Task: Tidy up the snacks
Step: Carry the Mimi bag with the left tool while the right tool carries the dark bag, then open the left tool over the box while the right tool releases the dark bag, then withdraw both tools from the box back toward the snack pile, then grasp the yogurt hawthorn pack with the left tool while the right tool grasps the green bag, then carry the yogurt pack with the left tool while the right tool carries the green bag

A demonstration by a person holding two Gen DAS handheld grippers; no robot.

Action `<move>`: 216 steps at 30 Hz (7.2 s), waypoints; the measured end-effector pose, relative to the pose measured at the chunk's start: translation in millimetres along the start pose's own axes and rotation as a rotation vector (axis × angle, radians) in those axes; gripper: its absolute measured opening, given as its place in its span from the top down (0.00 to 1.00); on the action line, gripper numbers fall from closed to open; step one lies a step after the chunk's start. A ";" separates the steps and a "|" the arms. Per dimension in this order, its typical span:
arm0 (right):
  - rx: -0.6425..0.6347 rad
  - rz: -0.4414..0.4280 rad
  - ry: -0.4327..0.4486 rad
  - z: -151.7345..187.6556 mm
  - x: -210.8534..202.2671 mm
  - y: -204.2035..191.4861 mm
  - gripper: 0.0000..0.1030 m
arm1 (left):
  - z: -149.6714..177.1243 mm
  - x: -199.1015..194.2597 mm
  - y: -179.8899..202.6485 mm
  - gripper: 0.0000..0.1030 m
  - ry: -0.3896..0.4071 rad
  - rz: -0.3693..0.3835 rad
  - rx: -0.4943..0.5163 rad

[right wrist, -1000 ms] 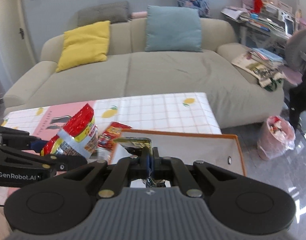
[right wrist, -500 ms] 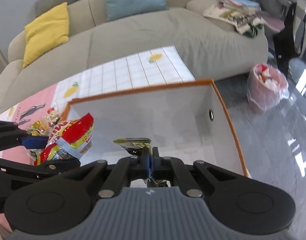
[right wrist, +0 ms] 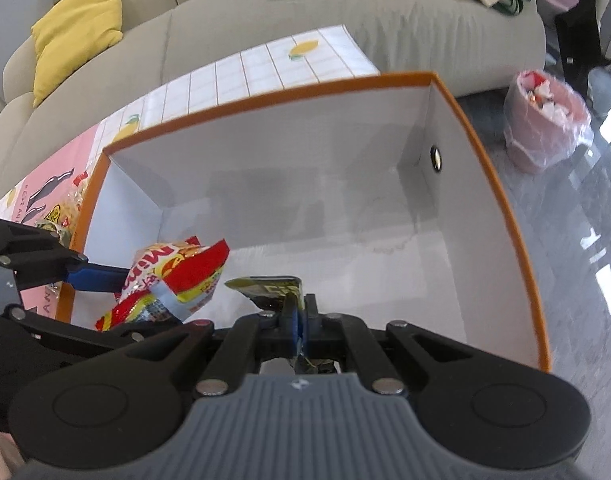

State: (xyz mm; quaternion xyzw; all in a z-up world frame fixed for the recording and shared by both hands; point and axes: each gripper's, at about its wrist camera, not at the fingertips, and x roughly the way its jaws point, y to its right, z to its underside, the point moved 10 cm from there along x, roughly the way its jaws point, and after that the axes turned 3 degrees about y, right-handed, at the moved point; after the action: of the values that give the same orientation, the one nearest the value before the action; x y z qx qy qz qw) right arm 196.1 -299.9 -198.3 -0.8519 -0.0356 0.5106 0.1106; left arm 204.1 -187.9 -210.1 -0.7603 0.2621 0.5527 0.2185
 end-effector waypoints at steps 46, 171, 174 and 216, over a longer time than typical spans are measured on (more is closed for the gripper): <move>-0.056 0.013 -0.057 11.1 -27.6 -49.1 0.67 | 26.6 -95.1 -42.8 0.23 0.171 0.009 -0.120; -0.640 -0.038 0.175 69.8 103.8 -266.9 0.65 | 200.8 10.1 -166.4 0.31 0.187 -0.064 -0.342; -0.643 -0.038 0.174 72.8 100.8 -268.6 0.69 | 206.3 7.0 -166.3 0.32 0.183 -0.087 -0.412; -0.310 -0.183 0.275 71.9 -81.4 -218.1 0.86 | 192.9 -134.1 -131.4 0.39 0.390 -0.087 -0.706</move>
State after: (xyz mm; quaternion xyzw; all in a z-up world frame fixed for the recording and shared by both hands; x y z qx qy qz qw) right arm 105.7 -90.9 -111.8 -0.9135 -0.1756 0.3659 0.0280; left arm 114.4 53.9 -133.0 -0.8897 0.0602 0.4443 -0.0865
